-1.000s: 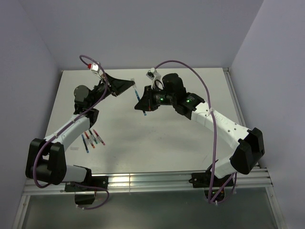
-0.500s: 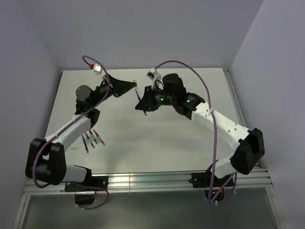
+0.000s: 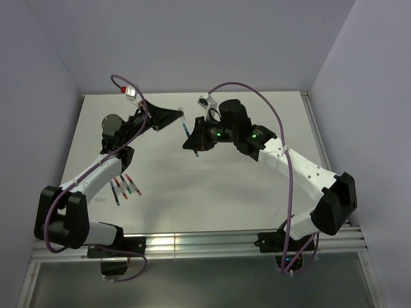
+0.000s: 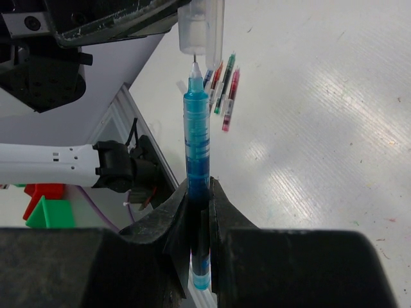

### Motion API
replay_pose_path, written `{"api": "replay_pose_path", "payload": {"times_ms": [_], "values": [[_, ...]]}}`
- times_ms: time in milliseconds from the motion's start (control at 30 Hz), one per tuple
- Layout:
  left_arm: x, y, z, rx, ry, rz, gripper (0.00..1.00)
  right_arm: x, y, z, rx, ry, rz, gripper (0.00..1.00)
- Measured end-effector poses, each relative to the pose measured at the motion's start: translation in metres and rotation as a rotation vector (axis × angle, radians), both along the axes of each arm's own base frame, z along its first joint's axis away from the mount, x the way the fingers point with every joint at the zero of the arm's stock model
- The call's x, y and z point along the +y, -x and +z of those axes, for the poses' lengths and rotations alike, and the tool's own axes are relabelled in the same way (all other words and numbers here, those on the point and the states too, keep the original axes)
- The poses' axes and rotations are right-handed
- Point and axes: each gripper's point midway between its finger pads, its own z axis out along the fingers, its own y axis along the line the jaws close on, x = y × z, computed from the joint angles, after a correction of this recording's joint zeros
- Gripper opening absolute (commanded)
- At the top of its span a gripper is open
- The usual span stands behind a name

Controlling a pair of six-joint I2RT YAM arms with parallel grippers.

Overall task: Insert the pens into the pen caps
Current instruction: Insert the pen cap onto the pen.

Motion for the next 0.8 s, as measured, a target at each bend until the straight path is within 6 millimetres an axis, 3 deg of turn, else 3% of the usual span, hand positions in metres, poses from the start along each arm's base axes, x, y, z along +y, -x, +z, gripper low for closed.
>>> {"api": "replay_pose_path", "payload": {"times_ms": [800], "values": [[-0.0038, 0.0024, -0.0016, 0.002, -0.005, -0.01, 0.0, -0.0018, -0.0024, 0.0013, -0.01, 0.002, -0.012, 0.0]]}}
